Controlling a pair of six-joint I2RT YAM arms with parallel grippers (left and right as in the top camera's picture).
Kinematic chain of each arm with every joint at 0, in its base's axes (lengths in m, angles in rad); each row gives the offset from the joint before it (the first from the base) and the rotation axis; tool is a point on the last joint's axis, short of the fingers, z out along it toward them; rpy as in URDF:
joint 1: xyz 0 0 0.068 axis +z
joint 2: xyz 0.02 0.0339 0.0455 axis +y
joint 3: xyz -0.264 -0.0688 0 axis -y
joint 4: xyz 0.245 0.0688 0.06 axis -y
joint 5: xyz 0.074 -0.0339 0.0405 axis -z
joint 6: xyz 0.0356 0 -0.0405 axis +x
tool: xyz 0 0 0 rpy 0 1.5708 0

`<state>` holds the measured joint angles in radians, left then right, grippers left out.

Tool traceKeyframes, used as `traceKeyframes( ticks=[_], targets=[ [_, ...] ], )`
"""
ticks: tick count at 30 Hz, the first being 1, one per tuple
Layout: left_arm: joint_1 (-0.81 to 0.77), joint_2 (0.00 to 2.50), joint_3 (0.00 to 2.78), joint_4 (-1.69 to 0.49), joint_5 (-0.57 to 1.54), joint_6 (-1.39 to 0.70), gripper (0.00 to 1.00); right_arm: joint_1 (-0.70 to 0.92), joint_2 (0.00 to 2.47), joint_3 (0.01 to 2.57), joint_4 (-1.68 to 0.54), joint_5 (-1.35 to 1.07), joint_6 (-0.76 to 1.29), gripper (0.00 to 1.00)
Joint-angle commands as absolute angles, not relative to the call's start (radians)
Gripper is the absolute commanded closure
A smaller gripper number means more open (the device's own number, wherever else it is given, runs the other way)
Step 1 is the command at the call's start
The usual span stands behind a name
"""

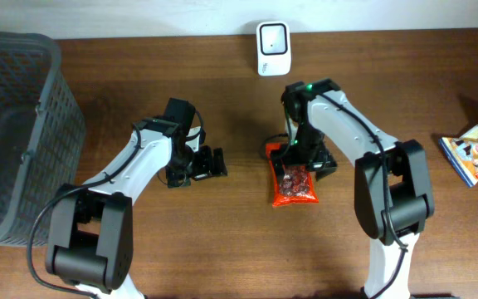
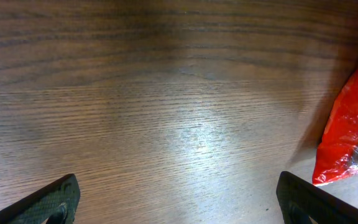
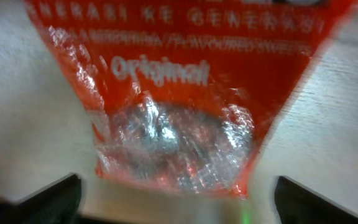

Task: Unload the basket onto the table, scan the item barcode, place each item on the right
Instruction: 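Lift the red snack bag and hold it under the white scanner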

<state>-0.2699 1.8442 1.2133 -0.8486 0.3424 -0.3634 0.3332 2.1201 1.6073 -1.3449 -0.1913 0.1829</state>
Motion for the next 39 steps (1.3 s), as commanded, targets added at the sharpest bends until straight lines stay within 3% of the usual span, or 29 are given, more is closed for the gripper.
traceKeyframes(
  ticks=[1,6,12,16,20,25,28,33,39],
  targets=[
    [-0.272,1.848,1.211,-0.846,0.339,-0.373,0.01,0.356,2.116,1.563,-1.287,-0.199,0.219,0.25],
    [-0.272,1.848,1.211,-0.847,0.339,-0.373,0.01,0.362,2.116,1.497,-1.165,-0.188,0.227,0.3],
    [-0.272,1.848,1.211,-0.847,0.339,-0.373,0.01,0.359,2.116,1.477,-1.13,-0.165,0.252,0.75],
    [-0.272,1.848,1.211,-0.846,0.339,-0.373,0.01,0.346,2.115,1.59,-1.217,-0.165,0.251,0.76],
    [-0.272,1.848,1.211,-0.846,0.339,-0.373,0.01,0.292,2.115,1.829,-1.256,-0.16,0.243,0.94],
    [-0.272,1.848,1.211,-0.846,0.316,-0.373,0.01,0.247,2.116,1.901,-0.982,-0.161,0.244,0.96],
    [-0.272,1.848,1.211,-0.846,0.316,-0.373,0.01,0.255,2.119,1.901,-0.657,-0.157,0.245,0.96],
    [-0.272,1.848,1.211,-0.845,0.316,-0.373,0.01,0.255,2.15,1.901,-0.32,-0.043,0.323,0.96],
    [-0.272,1.848,1.211,-0.837,0.316,-0.373,0.01,0.255,2.241,1.901,-0.156,0.033,0.323,0.96]
  ],
)
